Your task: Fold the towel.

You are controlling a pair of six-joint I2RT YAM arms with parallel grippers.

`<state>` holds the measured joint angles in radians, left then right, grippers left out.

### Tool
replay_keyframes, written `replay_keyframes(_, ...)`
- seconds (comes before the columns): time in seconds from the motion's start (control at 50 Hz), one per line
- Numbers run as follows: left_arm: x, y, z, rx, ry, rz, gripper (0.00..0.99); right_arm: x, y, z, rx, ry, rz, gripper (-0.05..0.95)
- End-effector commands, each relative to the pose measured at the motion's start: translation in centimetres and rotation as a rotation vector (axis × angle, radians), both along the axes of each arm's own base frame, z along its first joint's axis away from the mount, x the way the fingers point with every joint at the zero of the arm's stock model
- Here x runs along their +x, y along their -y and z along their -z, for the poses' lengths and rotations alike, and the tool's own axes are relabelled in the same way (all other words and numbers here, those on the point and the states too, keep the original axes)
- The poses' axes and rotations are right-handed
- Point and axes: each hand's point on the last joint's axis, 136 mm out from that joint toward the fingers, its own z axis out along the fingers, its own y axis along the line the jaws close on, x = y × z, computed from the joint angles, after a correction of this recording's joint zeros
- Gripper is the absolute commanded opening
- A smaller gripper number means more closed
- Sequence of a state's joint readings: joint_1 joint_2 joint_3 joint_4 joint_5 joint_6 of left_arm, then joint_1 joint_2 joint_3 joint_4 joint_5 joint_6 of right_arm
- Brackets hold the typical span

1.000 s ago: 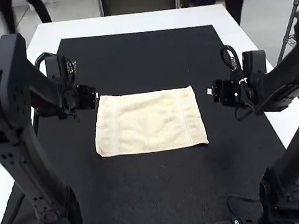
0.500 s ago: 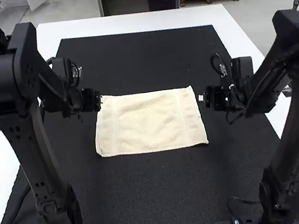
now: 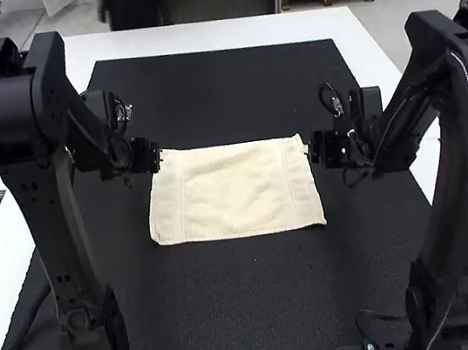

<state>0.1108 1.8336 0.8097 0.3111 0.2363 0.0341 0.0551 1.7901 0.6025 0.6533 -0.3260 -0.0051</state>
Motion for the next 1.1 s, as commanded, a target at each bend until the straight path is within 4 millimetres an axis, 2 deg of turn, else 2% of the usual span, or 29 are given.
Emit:
replay_keyframes(0.0,1.1,0.6,-0.8,-0.001,0.034,0.034,0.916,1.2,-0.6,-0.6,0.019,0.02,-0.003,0.9)
replay_keyframes(0.3,1.7,0.5,0.5,0.004,0.014,0.039,0.905,2.9,-0.7,0.5,0.019,0.014,-0.003,0.9)
replay_keyframes(0.5,2.4,0.5,0.3,0.006,0.037,0.042,0.905,4.0,-1.2,1.5,0.017,0.008,-0.011,0.9)
replay_keyframes(1.08,4.3,0.8,-1.0,-0.002,0.082,0.043,0.905,7.1,-1.6,1.8,0.03,0.031,-0.004,0.9)
